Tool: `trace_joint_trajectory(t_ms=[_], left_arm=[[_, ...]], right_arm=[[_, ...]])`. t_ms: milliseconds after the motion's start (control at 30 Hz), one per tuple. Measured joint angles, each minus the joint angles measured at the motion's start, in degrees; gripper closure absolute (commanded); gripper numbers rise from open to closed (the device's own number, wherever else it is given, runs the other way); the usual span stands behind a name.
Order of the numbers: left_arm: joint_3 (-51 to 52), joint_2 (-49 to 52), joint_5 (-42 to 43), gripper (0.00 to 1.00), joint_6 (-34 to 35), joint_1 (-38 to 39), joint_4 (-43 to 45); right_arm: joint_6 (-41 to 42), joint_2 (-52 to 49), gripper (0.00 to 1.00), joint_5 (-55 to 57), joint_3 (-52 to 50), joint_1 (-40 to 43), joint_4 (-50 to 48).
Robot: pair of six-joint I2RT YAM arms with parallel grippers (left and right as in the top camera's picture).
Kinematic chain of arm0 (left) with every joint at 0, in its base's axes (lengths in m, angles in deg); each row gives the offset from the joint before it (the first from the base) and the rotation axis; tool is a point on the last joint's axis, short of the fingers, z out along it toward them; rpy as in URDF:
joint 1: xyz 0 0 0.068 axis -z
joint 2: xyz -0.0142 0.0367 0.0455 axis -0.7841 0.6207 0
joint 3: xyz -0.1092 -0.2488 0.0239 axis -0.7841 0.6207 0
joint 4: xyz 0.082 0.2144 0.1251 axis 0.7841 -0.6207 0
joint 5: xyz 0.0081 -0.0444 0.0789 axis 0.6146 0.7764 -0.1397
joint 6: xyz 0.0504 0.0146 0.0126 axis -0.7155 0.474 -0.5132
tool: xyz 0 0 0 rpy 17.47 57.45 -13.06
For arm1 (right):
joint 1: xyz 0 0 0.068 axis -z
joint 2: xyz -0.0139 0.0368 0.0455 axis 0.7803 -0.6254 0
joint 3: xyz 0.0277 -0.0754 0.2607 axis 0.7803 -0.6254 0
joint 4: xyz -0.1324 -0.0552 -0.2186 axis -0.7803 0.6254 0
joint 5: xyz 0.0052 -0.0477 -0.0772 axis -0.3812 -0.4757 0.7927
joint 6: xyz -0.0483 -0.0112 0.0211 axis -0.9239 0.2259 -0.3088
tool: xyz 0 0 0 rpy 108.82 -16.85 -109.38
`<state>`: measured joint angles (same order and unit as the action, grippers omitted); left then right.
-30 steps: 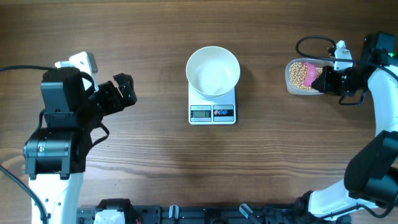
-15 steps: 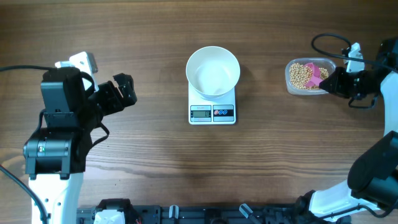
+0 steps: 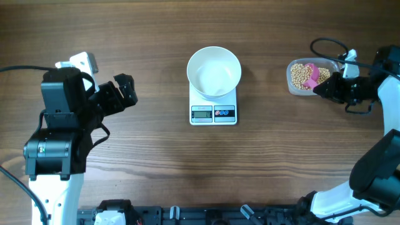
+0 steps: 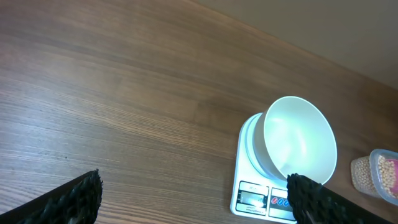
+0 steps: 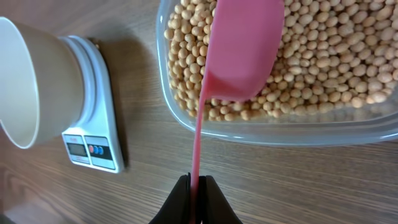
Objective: Scoop item into bowl and weigh 150g on scale
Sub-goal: 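Drag the scoop through the soybeans and lift it filled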
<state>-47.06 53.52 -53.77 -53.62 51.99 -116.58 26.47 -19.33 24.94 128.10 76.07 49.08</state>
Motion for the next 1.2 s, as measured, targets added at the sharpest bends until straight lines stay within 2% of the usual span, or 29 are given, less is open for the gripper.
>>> trace_joint_trajectory(t_ms=[667, 1200], left_arm=[[0.0, 0.0, 0.0, 0.00, 0.0, 0.0, 0.0], [0.0, 0.0, 0.0, 0.00, 0.0, 0.0, 0.0]], right_arm=[[1.7, 0.0, 0.96, -4.4, 0.0, 6.6, 1.3], [1.4, 0.0, 0.96, -20.7, -4.2, 16.9, 1.5]])
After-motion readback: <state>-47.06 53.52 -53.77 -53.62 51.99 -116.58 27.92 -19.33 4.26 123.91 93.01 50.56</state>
